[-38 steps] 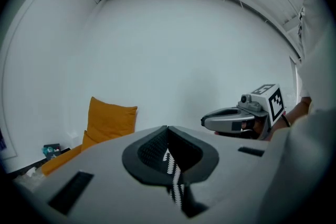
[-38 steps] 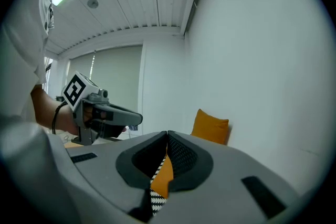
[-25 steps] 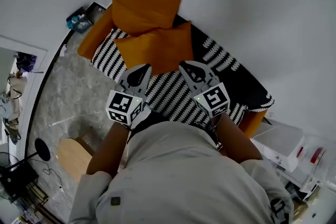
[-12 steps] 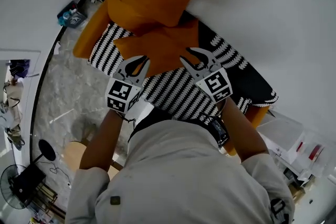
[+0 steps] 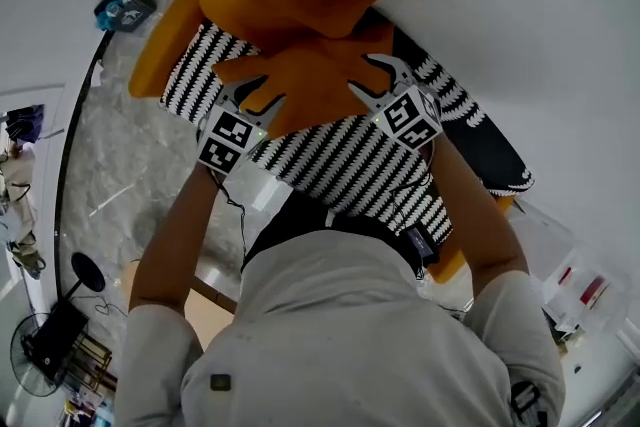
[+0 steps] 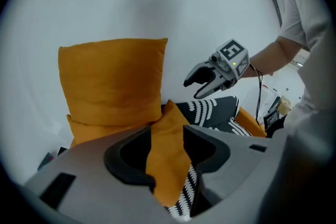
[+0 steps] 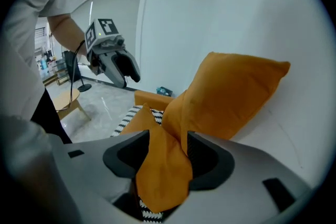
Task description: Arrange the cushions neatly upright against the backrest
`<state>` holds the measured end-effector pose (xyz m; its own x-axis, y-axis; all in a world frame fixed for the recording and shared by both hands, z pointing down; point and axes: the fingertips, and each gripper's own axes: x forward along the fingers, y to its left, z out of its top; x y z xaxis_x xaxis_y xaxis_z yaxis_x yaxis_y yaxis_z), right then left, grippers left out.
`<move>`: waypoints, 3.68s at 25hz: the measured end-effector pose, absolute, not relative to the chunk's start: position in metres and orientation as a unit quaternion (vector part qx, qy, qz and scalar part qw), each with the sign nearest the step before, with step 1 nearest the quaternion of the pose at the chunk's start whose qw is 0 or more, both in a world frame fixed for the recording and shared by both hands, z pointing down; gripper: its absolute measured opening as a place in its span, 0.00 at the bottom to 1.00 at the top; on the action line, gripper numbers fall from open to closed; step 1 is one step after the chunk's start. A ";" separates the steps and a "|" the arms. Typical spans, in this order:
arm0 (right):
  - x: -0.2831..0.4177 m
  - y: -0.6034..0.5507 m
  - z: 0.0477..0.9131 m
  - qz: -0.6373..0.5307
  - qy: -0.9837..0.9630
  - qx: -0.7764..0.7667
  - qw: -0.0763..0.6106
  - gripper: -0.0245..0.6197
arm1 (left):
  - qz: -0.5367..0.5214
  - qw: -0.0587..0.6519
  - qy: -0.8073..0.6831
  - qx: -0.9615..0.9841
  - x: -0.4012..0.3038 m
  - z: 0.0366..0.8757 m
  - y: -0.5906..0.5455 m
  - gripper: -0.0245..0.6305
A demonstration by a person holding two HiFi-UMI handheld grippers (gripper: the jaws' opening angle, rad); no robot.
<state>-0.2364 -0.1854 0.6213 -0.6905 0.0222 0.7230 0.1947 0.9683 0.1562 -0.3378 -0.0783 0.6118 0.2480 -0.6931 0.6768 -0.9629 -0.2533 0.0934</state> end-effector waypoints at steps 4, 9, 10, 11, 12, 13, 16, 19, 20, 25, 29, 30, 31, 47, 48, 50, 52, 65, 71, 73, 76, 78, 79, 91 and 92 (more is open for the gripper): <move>-0.243 -0.200 0.670 -0.128 -0.885 -0.085 0.440 0.43 | 0.307 0.273 -0.525 0.745 -0.355 0.655 -0.082 0.39; -0.250 -0.225 0.722 -0.153 -0.853 -0.107 0.488 0.45 | 0.361 0.287 -0.486 0.742 -0.372 0.700 -0.088 0.44; -0.252 -0.234 0.733 -0.150 -0.848 -0.108 0.498 0.46 | 0.371 0.291 -0.478 0.741 -0.377 0.709 -0.091 0.45; -0.253 -0.242 0.745 -0.147 -0.841 -0.107 0.509 0.47 | 0.380 0.293 -0.471 0.740 -0.382 0.718 -0.094 0.46; -0.252 -0.249 0.758 -0.149 -0.833 -0.108 0.523 0.47 | 0.389 0.295 -0.464 0.739 -0.386 0.728 -0.096 0.47; -0.250 -0.253 0.772 -0.156 -0.822 -0.112 0.536 0.47 | 0.396 0.298 -0.459 0.737 -0.389 0.739 -0.097 0.47; -0.244 -0.260 0.814 -0.183 -0.791 -0.129 0.570 0.48 | 0.412 0.313 -0.450 0.728 -0.396 0.777 -0.094 0.48; -0.245 -0.271 0.839 -0.190 -0.775 -0.133 0.588 0.49 | 0.425 0.330 -0.443 0.717 -0.403 0.807 -0.092 0.49; -0.246 -0.272 0.844 -0.190 -0.771 -0.134 0.593 0.50 | 0.430 0.336 -0.438 0.715 -0.404 0.815 -0.090 0.49; -0.249 -0.276 0.862 -0.191 -0.754 -0.142 0.612 0.49 | 0.457 0.347 -0.425 0.700 -0.408 0.850 -0.089 0.50; -0.245 -0.276 0.875 -0.176 -0.744 -0.141 0.629 0.44 | 0.480 0.350 -0.415 0.689 -0.409 0.868 -0.090 0.39; -0.245 -0.274 0.877 -0.176 -0.742 -0.143 0.631 0.38 | 0.483 0.349 -0.414 0.688 -0.409 0.870 -0.090 0.32; -0.244 -0.272 0.877 -0.176 -0.741 -0.144 0.632 0.33 | 0.485 0.346 -0.415 0.687 -0.410 0.871 -0.090 0.26; -0.215 -0.248 0.853 -0.184 -0.759 -0.151 0.606 0.11 | 0.493 0.351 -0.399 0.689 -0.383 0.859 -0.073 0.06; -0.211 -0.246 0.850 -0.184 -0.761 -0.150 0.604 0.11 | 0.494 0.351 -0.397 0.690 -0.380 0.857 -0.072 0.06; -0.203 -0.239 0.843 -0.185 -0.765 -0.146 0.599 0.11 | 0.497 0.351 -0.393 0.689 -0.374 0.851 -0.066 0.06; -0.194 -0.231 0.838 -0.184 -0.769 -0.144 0.595 0.11 | 0.503 0.348 -0.391 0.688 -0.367 0.847 -0.060 0.06; -0.072 -0.183 0.796 -0.151 -0.801 -0.093 0.571 0.10 | 0.541 0.297 -0.380 0.689 -0.281 0.805 -0.052 0.06; 0.012 -0.180 0.757 -0.143 -0.821 -0.035 0.552 0.10 | 0.564 0.243 -0.371 0.697 -0.211 0.766 -0.073 0.06; 0.044 -0.178 0.741 -0.139 -0.825 -0.020 0.547 0.10 | 0.568 0.228 -0.369 0.699 -0.184 0.748 -0.080 0.06; 0.093 -0.176 0.716 -0.133 -0.831 0.005 0.540 0.10 | 0.572 0.208 -0.364 0.705 -0.141 0.720 -0.092 0.06; 0.126 -0.170 0.699 -0.126 -0.835 0.023 0.535 0.10 | 0.573 0.196 -0.358 0.710 -0.111 0.701 -0.096 0.06; 0.142 -0.166 0.690 -0.120 -0.838 0.033 0.531 0.10 | 0.575 0.189 -0.355 0.713 -0.096 0.692 -0.097 0.06; 0.314 -0.136 0.610 -0.074 -0.835 0.142 0.526 0.10 | 0.584 0.096 -0.288 0.753 0.065 0.617 -0.136 0.06; 0.324 -0.135 0.608 -0.069 -0.832 0.150 0.529 0.10 | 0.584 0.092 -0.278 0.757 0.076 0.616 -0.138 0.06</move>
